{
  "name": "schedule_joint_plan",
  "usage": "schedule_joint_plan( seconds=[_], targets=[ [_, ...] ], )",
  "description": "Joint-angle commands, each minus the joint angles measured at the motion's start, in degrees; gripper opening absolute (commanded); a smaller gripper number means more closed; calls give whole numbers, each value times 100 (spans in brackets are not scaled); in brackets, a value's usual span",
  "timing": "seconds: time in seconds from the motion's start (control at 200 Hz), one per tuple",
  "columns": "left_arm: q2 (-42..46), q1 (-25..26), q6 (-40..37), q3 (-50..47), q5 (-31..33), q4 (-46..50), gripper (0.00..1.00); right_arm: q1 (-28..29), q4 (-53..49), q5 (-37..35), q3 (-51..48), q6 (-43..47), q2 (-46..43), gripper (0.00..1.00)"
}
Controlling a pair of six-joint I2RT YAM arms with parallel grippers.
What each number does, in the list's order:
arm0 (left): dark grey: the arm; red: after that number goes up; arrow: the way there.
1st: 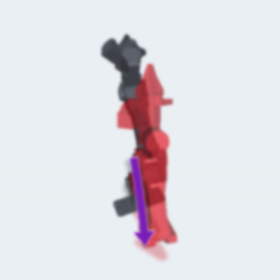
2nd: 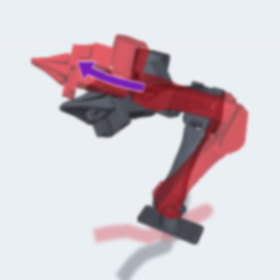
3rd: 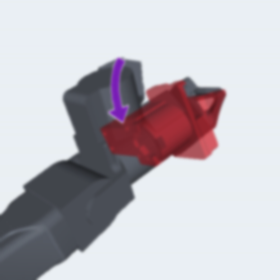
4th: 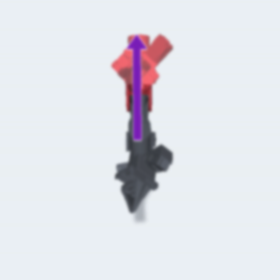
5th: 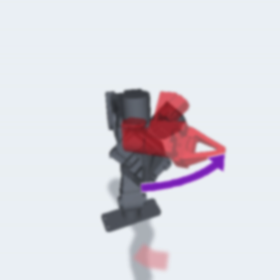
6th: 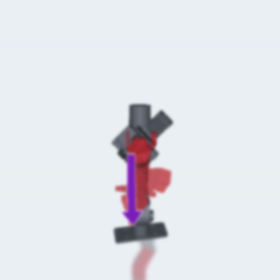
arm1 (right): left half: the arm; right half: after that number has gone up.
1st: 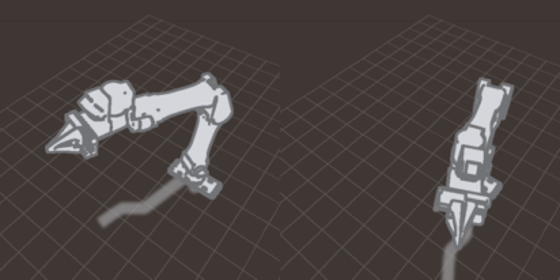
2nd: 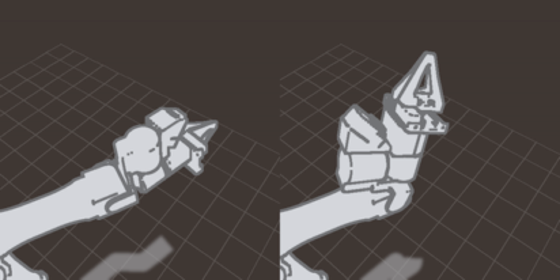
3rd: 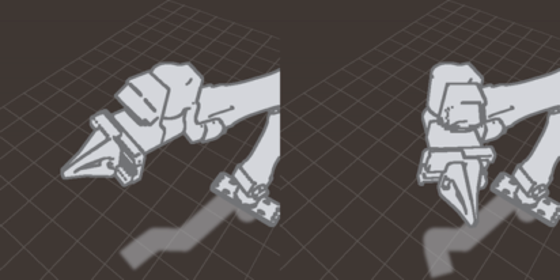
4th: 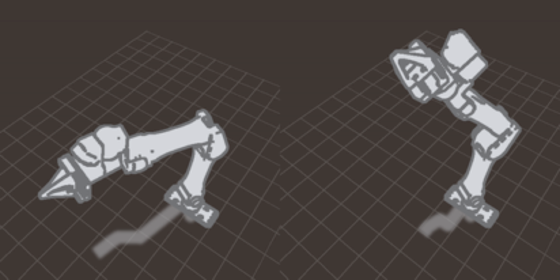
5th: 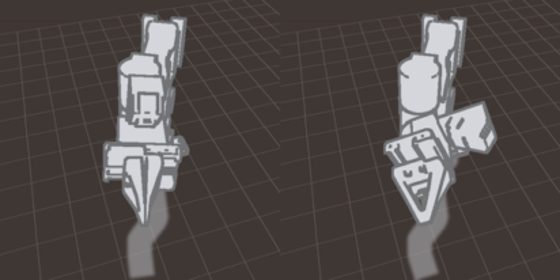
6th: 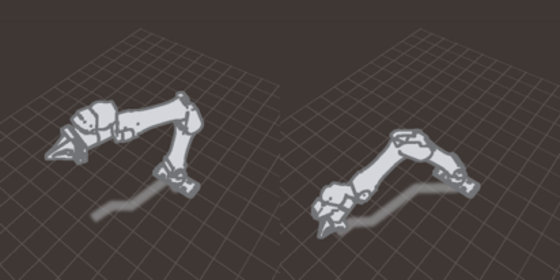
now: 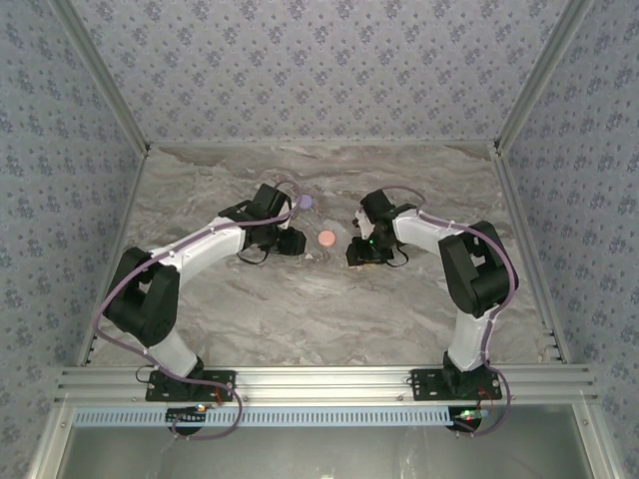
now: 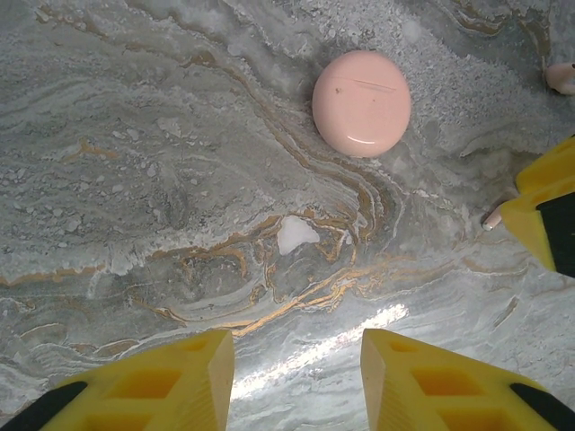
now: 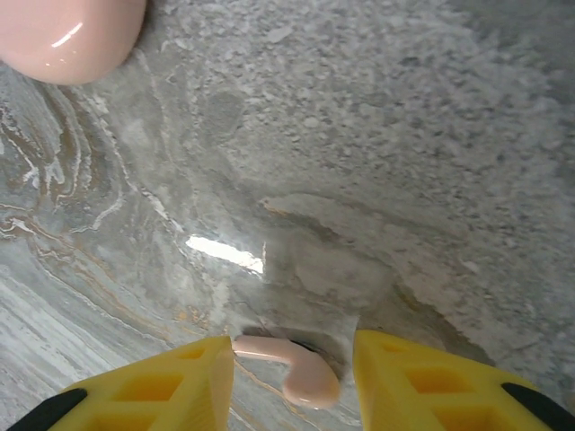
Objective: Insert the wireless bluetooth earbuds into the charging case
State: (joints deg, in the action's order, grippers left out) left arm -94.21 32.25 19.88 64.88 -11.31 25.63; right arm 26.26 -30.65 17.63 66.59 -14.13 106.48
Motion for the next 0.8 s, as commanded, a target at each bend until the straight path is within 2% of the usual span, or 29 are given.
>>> schedule_joint_plan(
  seconds=[0.0,0.355,0.515,0.795],
  targets=[
    [-133,-111,103,11,-208,-247,42,54,-73,194,304,-2,66,41],
    [-1387,-215,25,1105,-366,-382,43,34,-112,-367,290,-57,-237,41],
    [-2013,-221,-17,1667,-686,-521,48,-17,-91,-392,225,-81,-317,41],
    [-2803,-226,5,2287,-1305,-606,50,-76,-86,-392,223,-99,-316,41]
  ],
)
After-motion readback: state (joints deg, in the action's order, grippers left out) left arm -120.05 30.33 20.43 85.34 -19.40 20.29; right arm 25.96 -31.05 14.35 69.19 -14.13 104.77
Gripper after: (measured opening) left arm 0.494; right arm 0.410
